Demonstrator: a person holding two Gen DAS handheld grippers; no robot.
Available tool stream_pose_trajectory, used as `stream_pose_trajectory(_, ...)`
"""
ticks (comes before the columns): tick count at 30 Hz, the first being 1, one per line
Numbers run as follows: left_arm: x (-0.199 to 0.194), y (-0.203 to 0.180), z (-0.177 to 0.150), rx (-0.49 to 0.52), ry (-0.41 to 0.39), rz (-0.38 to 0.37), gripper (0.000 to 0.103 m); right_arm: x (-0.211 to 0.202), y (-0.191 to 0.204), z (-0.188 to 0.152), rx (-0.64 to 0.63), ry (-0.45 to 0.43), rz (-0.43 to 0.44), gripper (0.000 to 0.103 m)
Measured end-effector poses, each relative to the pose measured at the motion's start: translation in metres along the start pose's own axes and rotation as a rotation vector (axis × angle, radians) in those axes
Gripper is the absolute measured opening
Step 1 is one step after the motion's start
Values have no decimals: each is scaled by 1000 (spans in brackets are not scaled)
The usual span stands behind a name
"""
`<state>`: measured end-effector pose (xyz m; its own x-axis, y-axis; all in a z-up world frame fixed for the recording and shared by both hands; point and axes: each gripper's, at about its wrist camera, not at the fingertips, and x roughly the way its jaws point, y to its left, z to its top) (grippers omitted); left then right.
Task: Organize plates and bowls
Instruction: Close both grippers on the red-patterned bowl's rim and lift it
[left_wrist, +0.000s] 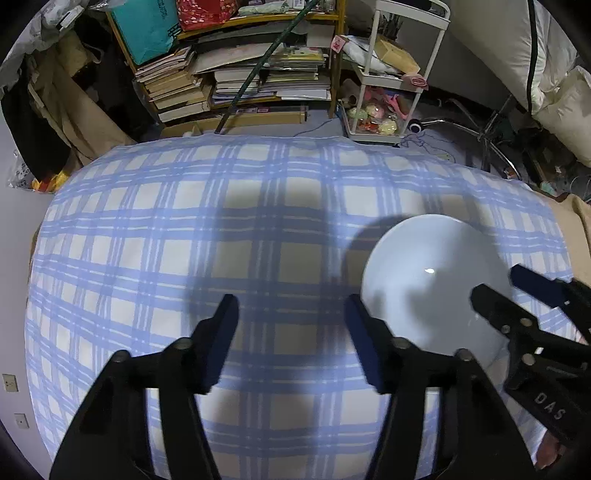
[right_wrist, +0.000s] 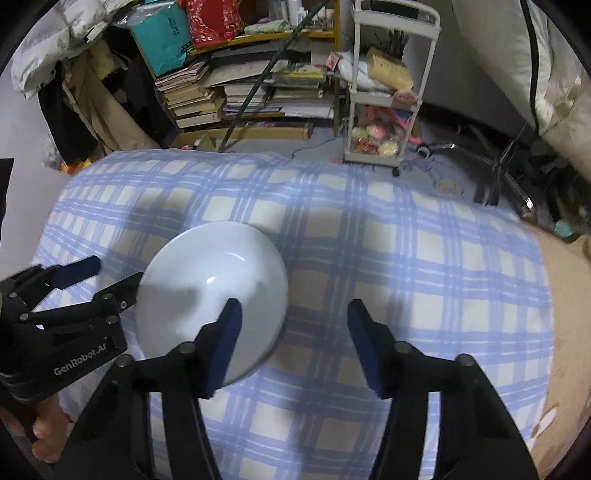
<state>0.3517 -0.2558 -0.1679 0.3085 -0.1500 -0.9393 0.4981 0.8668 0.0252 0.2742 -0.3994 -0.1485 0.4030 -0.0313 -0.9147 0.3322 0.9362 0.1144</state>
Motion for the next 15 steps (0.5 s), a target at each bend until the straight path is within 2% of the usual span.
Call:
stream_pose_trajectory(9,-11,-6,2,-3,-42,1,50,12,-4,-4,56,51,62,39)
stream_pose_trajectory(15,-17,-7,4,1,-52,-30,51,17,-12,-7,92,66,91,32)
